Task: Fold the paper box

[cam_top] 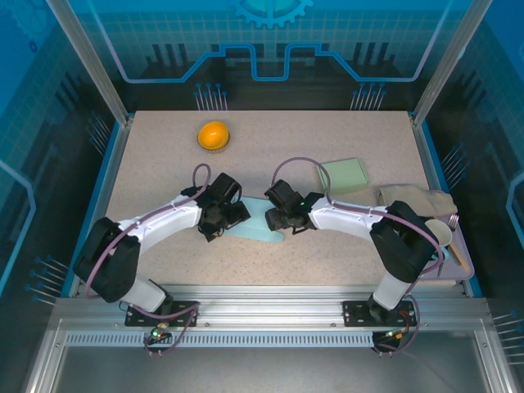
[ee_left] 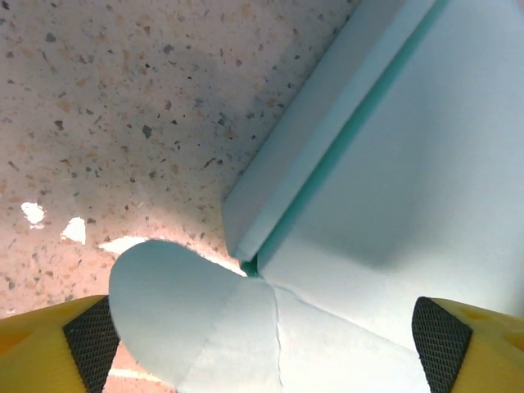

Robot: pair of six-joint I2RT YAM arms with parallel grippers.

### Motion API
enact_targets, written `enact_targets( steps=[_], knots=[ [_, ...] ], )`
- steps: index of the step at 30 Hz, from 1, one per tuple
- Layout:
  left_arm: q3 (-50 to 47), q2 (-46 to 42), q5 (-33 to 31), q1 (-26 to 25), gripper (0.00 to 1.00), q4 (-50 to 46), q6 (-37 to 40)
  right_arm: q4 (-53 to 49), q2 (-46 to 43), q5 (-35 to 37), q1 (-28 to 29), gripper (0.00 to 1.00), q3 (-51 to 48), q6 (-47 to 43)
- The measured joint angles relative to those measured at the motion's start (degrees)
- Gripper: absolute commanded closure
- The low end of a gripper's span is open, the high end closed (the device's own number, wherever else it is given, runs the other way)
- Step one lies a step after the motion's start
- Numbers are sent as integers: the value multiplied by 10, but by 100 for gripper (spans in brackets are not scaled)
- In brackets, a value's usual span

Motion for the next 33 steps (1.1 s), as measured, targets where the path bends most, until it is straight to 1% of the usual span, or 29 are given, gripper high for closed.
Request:
enact_targets(
  steps=[4, 7, 10, 15, 21, 26, 33],
  knots=[
    [20, -43, -12, 0, 3, -28, 1, 1, 0, 0, 0, 42, 0, -3],
    [37, -58, -23, 1, 2, -31, 5, 1, 0, 0, 0, 42, 0, -6],
    [50, -38, -24, 6, 1, -31, 18, 1, 0, 0, 0, 42, 0, -10],
    [59, 33, -19, 11, 1, -16, 30, 2, 1, 0, 0, 42, 0, -16],
    [66, 90, -6, 14, 1, 2, 30, 3, 1, 0, 0, 42, 0, -17],
    [66, 108, -2, 14, 1, 14, 28, 6, 3, 0, 0, 42, 0, -19],
    [52, 108, 9, 15, 1, 43, -10, 12, 6, -1, 0, 42, 0, -24]
  ],
)
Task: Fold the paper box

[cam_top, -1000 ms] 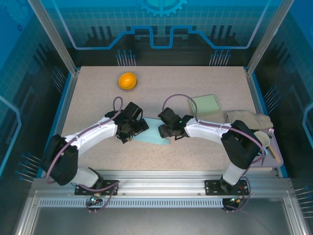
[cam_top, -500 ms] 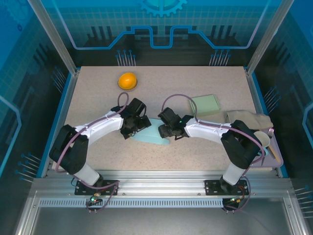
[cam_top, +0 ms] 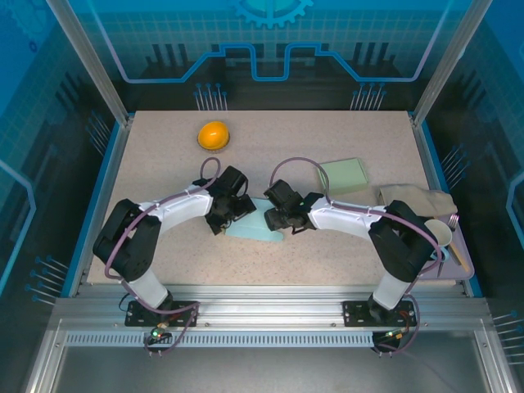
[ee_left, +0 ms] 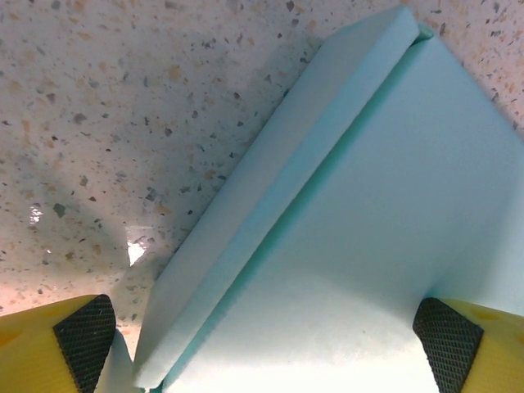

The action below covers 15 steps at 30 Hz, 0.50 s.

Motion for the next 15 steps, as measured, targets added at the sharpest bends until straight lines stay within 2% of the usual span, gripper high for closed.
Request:
enact_targets(
  steps=[8, 15],
  knots=[
    [-20, -7, 19, 3, 1, 27, -50, 6, 3, 0, -1, 42, 0, 0],
    [-21, -9, 17, 3, 3, 27, -51, 10, 5, 0, -3, 42, 0, -3]
  ],
)
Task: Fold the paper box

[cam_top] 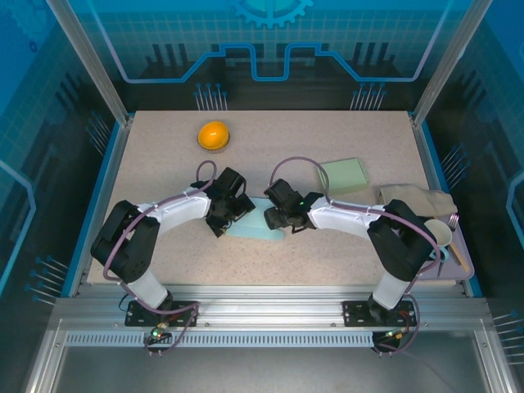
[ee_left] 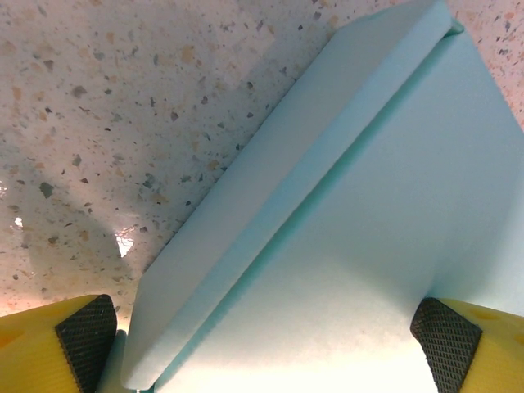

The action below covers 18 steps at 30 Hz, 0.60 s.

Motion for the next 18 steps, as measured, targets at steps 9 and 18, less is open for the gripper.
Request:
enact_targets(
  steps=[9, 18],
  knots=[
    [0, 0, 0, 0, 7, 2, 0, 0, 0, 0, 0, 42, 1, -2],
    [-2, 0, -2, 1, 8, 5, 2, -1, -2, 0, 0, 42, 1, -2]
  ],
)
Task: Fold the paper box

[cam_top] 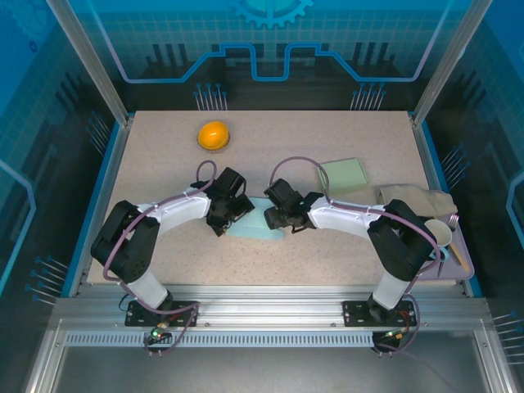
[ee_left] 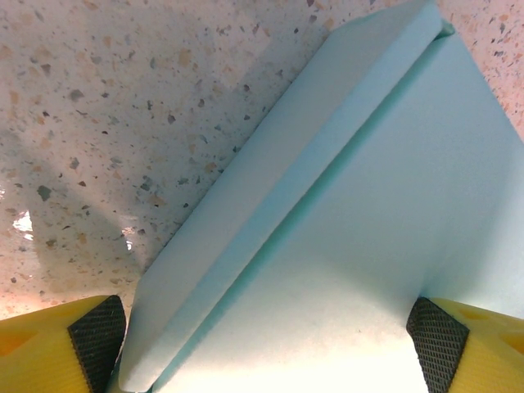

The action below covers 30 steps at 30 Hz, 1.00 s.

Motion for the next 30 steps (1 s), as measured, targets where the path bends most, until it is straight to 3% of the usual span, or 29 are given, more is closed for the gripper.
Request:
enact_targets(
  steps=[13, 30],
  knots=[
    [-7, 0, 0, 1, 8, 24, 0, -47, -76, -25, 8, 42, -35, 37],
    [-16, -4, -2, 1, 9, 35, 0, 22, -96, -108, 20, 44, -104, 139]
  ],
)
